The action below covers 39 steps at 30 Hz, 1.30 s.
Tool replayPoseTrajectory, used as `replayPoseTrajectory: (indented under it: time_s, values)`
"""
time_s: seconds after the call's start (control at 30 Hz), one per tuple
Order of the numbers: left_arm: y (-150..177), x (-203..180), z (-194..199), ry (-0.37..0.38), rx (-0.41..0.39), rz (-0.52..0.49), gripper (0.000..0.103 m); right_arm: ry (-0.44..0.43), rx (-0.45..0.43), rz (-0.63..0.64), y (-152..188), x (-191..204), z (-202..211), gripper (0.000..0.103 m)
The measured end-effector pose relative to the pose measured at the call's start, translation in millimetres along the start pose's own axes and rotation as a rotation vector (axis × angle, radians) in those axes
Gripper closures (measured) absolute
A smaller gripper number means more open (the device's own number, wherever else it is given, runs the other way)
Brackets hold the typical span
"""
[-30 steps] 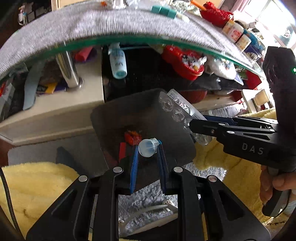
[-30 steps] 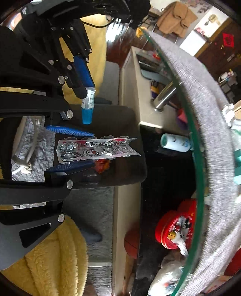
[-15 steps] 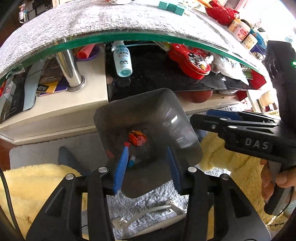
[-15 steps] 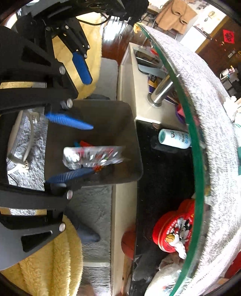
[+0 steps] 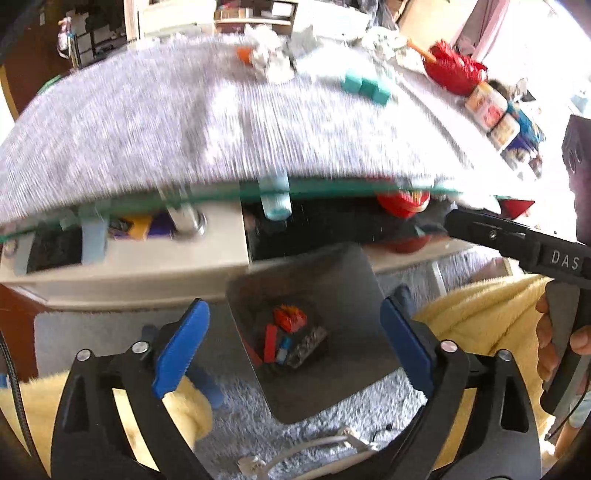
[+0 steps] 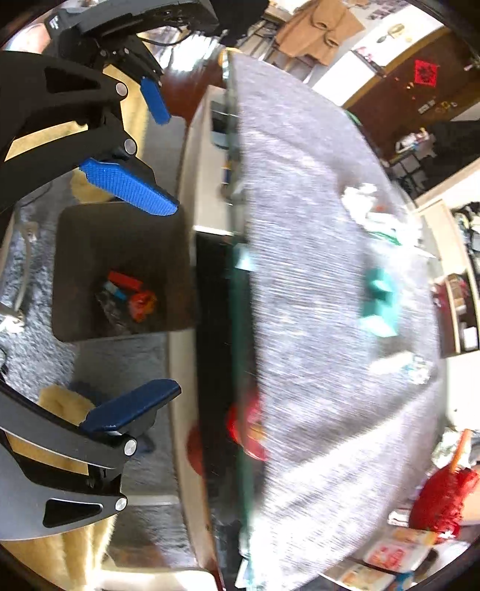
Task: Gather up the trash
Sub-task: 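Raise both open tools back over the table, then grasp the teal block with the right tool while the left tool grasps the crumpled white foil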
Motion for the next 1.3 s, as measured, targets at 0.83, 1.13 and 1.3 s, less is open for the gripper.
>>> replayPoseTrajectory:
  time_s: [0.83, 1.13, 1.3]
  values:
    - [-139.5, 15.2, -41.8, 0.002, -0.068, -0.038, 0.038, 0.041, -0.079, 0.005, -123.7, -1.4, -61.0, 0.058]
    - [-169.8, 9.3, -67.0, 0.045, -0.08, -0.052, 0.049, 0.042, -0.086, -0.001, -132.8, -7.4, -72.6, 0.067]
    - [-183.1, 3.8, -80.0, 0.038, -0.078, -0.066, 0.068, 0.053, -0.097, 0.019, -138.4, -8.6, -75.9, 0.07]
Point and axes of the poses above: each gripper's, at about its wrist camera, not at the fingertips, and z roughly against the way its jaws point, x to its left, y to its underside, the point moved 1 cm from there along -z, roughly the way its jaws point, and after that the axes turned 4 degrees about -y, right-handed, at the moved point
